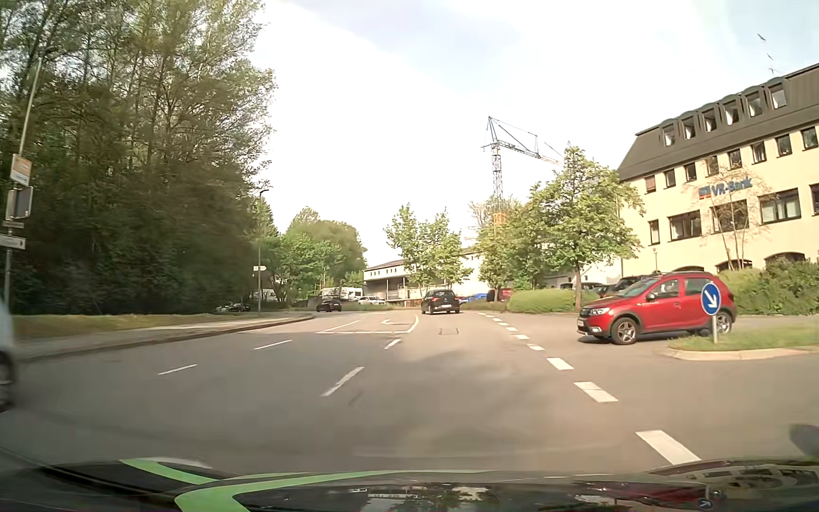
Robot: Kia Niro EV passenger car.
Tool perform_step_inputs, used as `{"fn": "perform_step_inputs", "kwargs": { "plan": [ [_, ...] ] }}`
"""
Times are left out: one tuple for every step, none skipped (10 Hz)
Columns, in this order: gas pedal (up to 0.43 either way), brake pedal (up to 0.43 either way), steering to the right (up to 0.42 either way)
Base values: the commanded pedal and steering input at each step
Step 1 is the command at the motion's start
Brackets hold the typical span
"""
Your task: Follow the waypoints while adhering to traffic rules and regulations
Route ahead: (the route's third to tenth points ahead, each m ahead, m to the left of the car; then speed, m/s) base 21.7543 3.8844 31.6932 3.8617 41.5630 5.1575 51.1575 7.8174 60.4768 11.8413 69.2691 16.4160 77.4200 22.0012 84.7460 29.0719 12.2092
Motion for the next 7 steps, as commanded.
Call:
{"fn": "perform_step_inputs", "kwargs": {
  "plan": [
    [0.15, 0.0, 0.022],
    [0.15, 0.0, 0.021],
    [0.138, 0.0, 0.02],
    [0.138, 0.0, 0.017],
    [0.138, 0.0, 0.014],
    [0.138, 0.0, 0.011],
    [0.138, 0.0, 0.011]
  ]
}}
